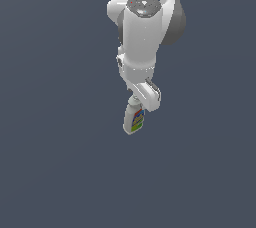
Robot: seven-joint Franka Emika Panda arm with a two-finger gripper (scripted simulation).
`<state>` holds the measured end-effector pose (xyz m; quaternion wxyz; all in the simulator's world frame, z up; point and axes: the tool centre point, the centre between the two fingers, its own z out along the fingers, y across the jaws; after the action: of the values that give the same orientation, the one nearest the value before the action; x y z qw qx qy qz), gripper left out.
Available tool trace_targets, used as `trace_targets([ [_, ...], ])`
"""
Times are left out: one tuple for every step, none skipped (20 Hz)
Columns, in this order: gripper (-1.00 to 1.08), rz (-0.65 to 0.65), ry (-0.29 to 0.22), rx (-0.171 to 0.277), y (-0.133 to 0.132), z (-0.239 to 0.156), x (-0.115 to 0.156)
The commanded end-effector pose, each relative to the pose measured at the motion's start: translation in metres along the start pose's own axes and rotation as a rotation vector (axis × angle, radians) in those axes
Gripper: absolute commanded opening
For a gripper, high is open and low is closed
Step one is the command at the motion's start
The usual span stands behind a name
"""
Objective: Pick up the object and move it to a goal position.
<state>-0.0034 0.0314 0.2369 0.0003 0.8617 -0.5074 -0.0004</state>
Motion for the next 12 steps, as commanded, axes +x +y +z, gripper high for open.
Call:
trace_targets([
  [1.00,0.001,0.000,0.001,-0.0006,0.0055,0.0003],
  [1.00,0.001,0.000,0.001,-0.0009,0.0063,0.0004],
  [1.00,0.001,0.000,0.001,-0.0011,0.0065,0.0005],
  [-1.00,0.001,0.000,0.001,-0.0011,0.0065,0.0005],
  [-1.00,0.001,0.000,0.001,-0.0011,0.0065,0.0005],
  [-1.00,0.001,0.000,0.001,-0.0011,0.0065,0.0005],
  [-1.00,0.001,0.000,0.001,-0.0011,0.0065,0.0005],
  [-1.00,0.001,0.000,0.001,-0.0011,0.0065,0.0005],
  [-1.00,0.001,0.000,0.001,-0.0011,0.0065,0.0005],
  [-1.00,0.001,0.000,0.001,-0.0011,0.0065,0.0005],
  [-1.00,0.001,0.000,0.001,-0.0011,0.0065,0.0005],
  [-1.00,0.001,0.000,0.001,-0.0011,0.0065,0.0005],
])
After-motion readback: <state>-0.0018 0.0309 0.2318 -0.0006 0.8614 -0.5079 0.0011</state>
